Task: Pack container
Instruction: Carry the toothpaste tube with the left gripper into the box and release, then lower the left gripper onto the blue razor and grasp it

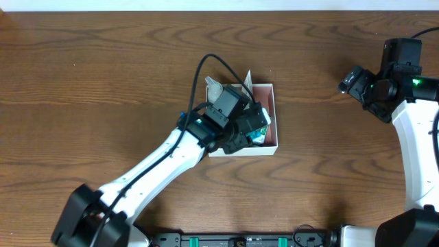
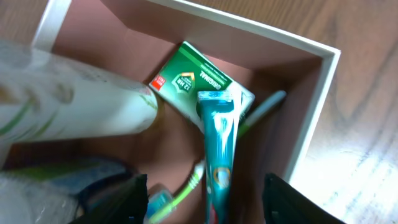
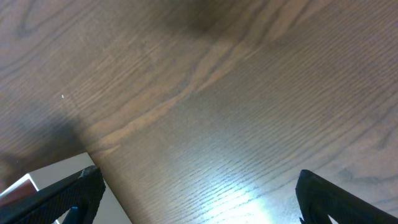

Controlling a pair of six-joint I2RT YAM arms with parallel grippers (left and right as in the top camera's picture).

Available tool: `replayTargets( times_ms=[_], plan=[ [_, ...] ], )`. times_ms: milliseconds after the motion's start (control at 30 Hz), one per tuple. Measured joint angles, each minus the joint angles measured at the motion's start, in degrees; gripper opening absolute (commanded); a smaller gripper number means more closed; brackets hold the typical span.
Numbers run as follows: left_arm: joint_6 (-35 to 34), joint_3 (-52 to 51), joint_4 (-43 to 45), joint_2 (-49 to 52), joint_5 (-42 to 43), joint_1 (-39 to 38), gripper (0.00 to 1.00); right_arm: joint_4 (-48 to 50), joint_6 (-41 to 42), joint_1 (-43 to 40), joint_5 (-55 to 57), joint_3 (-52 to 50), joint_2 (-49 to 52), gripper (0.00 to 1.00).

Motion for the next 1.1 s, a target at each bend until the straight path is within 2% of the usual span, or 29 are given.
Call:
replayTargets(
  times_ms=[133,233,400,500,667,833,933,1100],
  plan=[
    [-2.8,0.0,-7.6,-7.1,-0.8,1.0,0.62,0.0,0.0,0.0,0.0,0.0,0.0,0.99],
    [-6.9,0.0,-14.3,-13.6,-4.4,4.0,0.62,0.0,0.0,0.0,0.0,0.0,0.0,0.99],
    [-17.1,0.0,-17.9,-16.8,-9.9,14.7,0.62,0.0,0.0,0.0,0.0,0.0,0.0,0.99],
    [-23.8,0.0,-17.2,-14.3,-11.4,20.6,0.61,0.0,0.0,0.0,0.0,0.0,0.0,0.99],
    [-30.7,0.0,-15.0,-6.0,-12.3,25.1,0.62,0.0,0.0,0.0,0.0,0.0,0.0,0.99],
    [-33.0,-0.2,-11.3,5.2,-12.0,25.2,0.61,0.0,0.0,0.0,0.0,0.0,0.0,0.99],
    [-34.0,-0.2,-9.3,11.6,-10.9,25.2,0.48,0.0,0.0,0.0,0.0,0.0,0.0,0.99],
    [-34.3,-0.5,-7.0,16.9,-8.6,25.2,0.47,0.0,0.0,0.0,0.0,0.0,0.0,0.99]
  ],
)
